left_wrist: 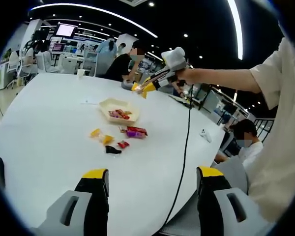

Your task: Place the target food into the container with the food tongs after gripping and lifting it, then release it inside without dropping or visibly crushing the food.

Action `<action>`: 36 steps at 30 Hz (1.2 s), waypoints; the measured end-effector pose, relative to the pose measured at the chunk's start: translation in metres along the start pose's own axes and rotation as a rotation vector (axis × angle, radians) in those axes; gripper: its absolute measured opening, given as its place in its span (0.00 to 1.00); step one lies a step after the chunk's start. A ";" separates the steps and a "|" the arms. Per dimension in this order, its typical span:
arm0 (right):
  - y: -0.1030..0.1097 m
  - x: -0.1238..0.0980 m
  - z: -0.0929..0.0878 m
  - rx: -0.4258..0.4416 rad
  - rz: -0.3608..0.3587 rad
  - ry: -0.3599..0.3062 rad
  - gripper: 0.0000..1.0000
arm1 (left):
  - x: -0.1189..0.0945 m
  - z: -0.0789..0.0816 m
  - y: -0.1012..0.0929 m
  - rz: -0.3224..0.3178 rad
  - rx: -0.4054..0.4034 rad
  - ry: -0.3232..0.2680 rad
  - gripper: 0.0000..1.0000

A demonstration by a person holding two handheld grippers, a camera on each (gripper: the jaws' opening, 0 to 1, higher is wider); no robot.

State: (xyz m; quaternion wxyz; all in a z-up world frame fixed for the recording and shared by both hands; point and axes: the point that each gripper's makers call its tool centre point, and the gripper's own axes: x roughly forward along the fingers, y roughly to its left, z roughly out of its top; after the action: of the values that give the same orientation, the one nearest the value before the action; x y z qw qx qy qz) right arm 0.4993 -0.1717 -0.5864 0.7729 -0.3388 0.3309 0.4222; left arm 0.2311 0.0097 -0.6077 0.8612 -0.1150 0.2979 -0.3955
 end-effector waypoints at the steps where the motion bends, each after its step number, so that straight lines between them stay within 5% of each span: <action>1: -0.001 0.000 0.000 0.001 -0.001 0.000 0.23 | 0.000 0.000 0.000 0.000 0.000 0.000 0.72; 36: -0.020 -0.023 0.021 0.015 -0.059 -0.008 0.23 | 0.035 0.022 -0.011 -0.092 0.039 -0.031 0.72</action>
State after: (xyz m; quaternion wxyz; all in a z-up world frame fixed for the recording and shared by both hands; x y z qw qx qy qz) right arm 0.5117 -0.1731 -0.5522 0.7888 -0.3410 0.3210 0.3981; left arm 0.2557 -0.0245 -0.6004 0.8487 -0.1178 0.2710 -0.4387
